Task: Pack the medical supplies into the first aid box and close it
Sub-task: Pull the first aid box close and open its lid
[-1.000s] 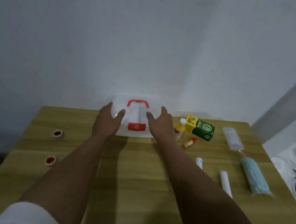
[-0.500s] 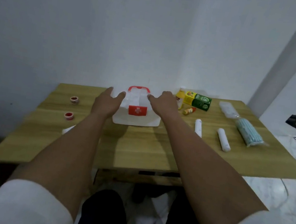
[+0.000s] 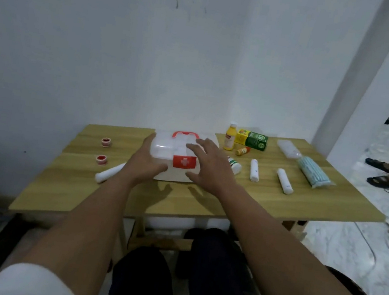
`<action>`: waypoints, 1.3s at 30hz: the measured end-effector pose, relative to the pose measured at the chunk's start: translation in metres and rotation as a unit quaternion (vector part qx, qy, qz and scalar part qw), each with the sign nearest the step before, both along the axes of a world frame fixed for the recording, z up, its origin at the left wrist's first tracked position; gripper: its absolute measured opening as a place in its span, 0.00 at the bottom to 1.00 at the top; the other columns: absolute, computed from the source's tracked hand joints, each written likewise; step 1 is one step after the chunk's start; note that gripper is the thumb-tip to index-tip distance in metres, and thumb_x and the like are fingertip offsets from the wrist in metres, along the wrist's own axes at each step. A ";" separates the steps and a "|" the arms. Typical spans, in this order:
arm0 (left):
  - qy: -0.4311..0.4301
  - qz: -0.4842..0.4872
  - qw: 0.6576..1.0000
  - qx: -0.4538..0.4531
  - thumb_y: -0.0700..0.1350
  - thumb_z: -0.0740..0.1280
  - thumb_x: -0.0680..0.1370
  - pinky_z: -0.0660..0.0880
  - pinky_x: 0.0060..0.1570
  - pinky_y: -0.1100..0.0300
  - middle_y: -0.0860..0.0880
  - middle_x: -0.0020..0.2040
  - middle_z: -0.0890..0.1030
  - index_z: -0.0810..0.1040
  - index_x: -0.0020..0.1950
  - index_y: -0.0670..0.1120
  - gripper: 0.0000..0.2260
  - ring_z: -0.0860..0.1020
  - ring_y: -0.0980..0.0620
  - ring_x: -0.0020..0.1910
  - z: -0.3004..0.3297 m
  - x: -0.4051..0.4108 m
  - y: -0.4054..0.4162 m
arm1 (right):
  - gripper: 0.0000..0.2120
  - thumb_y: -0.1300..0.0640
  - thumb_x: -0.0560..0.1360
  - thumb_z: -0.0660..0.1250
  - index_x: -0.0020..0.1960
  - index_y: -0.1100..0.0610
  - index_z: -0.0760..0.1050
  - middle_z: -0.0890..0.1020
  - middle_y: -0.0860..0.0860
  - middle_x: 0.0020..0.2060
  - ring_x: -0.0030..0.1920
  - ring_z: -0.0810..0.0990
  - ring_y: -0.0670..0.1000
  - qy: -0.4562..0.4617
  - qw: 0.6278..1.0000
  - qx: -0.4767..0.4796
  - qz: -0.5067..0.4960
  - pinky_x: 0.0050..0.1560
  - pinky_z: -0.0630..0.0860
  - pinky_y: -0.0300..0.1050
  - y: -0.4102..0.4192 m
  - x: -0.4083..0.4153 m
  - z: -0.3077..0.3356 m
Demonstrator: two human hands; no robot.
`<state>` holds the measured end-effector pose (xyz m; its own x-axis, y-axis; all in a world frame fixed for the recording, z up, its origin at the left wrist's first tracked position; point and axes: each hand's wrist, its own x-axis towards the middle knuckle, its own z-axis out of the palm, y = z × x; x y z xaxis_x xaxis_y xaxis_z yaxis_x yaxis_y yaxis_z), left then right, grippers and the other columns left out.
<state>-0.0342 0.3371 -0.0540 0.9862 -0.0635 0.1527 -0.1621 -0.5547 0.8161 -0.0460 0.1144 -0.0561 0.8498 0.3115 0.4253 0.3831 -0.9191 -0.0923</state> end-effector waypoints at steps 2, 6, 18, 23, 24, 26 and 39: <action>-0.013 -0.016 1.000 0.006 0.40 0.80 0.70 0.73 0.62 0.55 0.48 0.78 0.66 0.50 0.84 0.53 0.52 0.70 0.46 0.72 -0.009 0.000 0.001 | 0.39 0.45 0.68 0.77 0.74 0.47 0.64 0.69 0.53 0.74 0.76 0.64 0.58 -0.009 0.999 -0.032 -0.015 0.71 0.68 0.65 0.003 0.003 -0.003; -0.055 0.018 0.998 -0.028 0.50 0.84 0.66 0.72 0.63 0.55 0.52 0.77 0.70 0.52 0.82 0.58 0.55 0.72 0.50 0.71 -0.022 -0.002 -0.008 | 0.33 0.46 0.69 0.75 0.70 0.48 0.68 0.74 0.55 0.69 0.71 0.69 0.59 -0.060 0.998 0.008 -0.002 0.65 0.73 0.64 0.002 0.012 -0.010; -0.099 0.085 0.991 -0.028 0.58 0.83 0.63 0.77 0.57 0.52 0.55 0.73 0.75 0.52 0.81 0.65 0.54 0.75 0.48 0.68 -0.038 0.006 -0.020 | 0.15 0.49 0.78 0.70 0.63 0.52 0.83 0.82 0.52 0.61 0.64 0.76 0.56 -0.153 0.960 0.197 0.127 0.63 0.74 0.54 -0.023 0.045 -0.023; -0.107 0.075 0.990 -0.046 0.56 0.83 0.63 0.75 0.57 0.55 0.63 0.66 0.74 0.57 0.79 0.63 0.52 0.74 0.56 0.63 -0.034 0.005 -0.023 | 0.13 0.49 0.76 0.73 0.58 0.51 0.85 0.86 0.49 0.55 0.58 0.81 0.51 -0.079 0.954 0.255 0.134 0.62 0.75 0.48 -0.022 0.057 0.025; -0.106 0.070 0.991 -0.038 0.57 0.84 0.63 0.73 0.58 0.56 0.61 0.69 0.73 0.57 0.80 0.62 0.52 0.72 0.57 0.65 -0.032 0.006 -0.023 | 0.12 0.49 0.76 0.73 0.57 0.51 0.86 0.86 0.48 0.53 0.56 0.82 0.49 -0.058 0.952 0.272 0.128 0.61 0.76 0.47 -0.021 0.061 0.041; -0.085 0.074 0.993 -0.019 0.62 0.83 0.61 0.70 0.63 0.56 0.58 0.76 0.68 0.54 0.82 0.59 0.57 0.68 0.58 0.69 -0.027 0.008 -0.020 | 0.11 0.49 0.76 0.73 0.55 0.52 0.86 0.87 0.48 0.47 0.50 0.83 0.44 -0.010 0.949 0.295 0.112 0.55 0.77 0.43 -0.020 0.071 0.077; -0.002 0.028 0.999 -0.023 0.64 0.81 0.62 0.73 0.60 0.58 0.67 0.64 0.72 0.60 0.78 0.63 0.49 0.71 0.59 0.63 -0.019 0.033 -0.002 | 0.38 0.24 0.73 0.58 0.52 0.60 0.78 0.81 0.56 0.45 0.46 0.81 0.53 0.162 0.831 0.523 -0.098 0.50 0.79 0.53 -0.003 0.181 0.108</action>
